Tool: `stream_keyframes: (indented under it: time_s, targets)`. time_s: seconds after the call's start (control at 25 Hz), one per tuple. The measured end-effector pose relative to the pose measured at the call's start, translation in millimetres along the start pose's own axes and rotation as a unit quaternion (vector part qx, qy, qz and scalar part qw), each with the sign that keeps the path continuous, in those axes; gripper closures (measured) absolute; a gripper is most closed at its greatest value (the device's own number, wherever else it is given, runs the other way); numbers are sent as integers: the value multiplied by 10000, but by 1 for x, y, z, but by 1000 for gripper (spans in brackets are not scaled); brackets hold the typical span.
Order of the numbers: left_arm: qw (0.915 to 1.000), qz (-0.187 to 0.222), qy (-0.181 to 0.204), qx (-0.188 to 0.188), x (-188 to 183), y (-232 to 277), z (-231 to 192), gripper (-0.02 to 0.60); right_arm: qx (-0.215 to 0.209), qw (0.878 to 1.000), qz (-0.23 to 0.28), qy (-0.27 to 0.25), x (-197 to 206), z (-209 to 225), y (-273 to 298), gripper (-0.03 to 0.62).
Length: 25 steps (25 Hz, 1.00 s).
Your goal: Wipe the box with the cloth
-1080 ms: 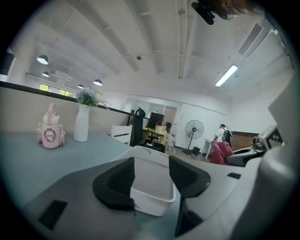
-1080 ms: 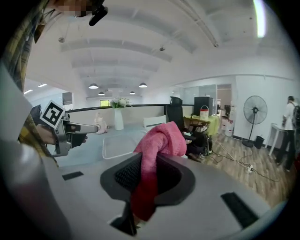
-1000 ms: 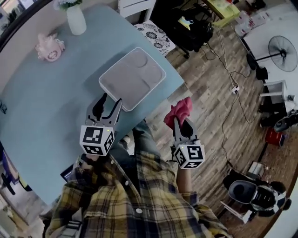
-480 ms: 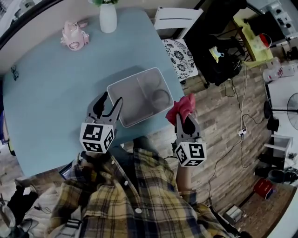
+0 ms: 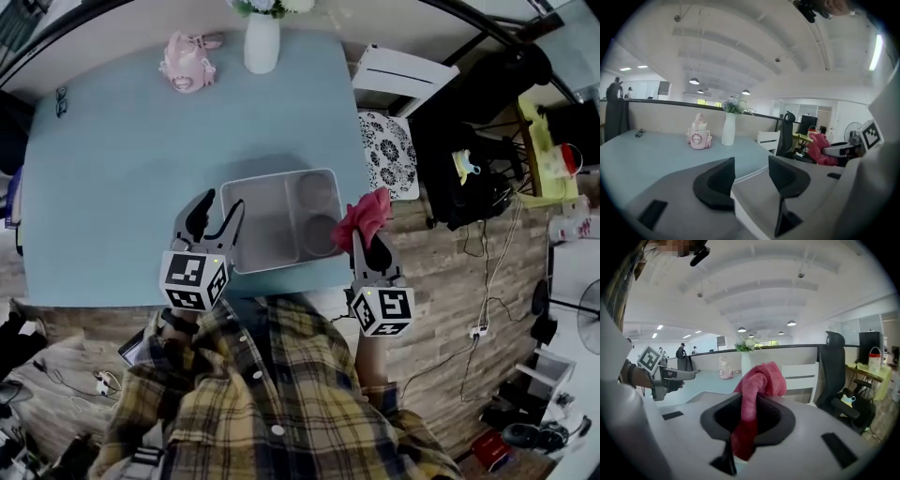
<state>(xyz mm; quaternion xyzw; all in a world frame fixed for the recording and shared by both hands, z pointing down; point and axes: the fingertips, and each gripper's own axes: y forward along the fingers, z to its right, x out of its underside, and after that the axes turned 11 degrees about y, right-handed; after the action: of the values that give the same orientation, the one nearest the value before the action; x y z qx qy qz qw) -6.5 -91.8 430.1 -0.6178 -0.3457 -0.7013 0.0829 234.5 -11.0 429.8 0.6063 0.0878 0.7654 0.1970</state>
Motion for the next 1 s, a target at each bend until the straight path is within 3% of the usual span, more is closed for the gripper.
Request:
stream_keyframes:
  time_s: [0.2,0.44,0.64,1.0]
  targets:
    - [9990,-73,-159,-401,9,-8,2,365,-525,9982,-164,-241,-5,4,25,525]
    - [9973,-174,-349,-622,24,-28,-5,374,-854,9952,-270,-402,-9,-12,43,525]
    - [9972,-210,-472,-532,34,-35,-8,379,-1051,9923,-386,-532,-7,-38,53,525]
    - [9972,-273,-632,-304,48,-35,-6,383,-1017,9917,-475,-626,-4,-56,55,525]
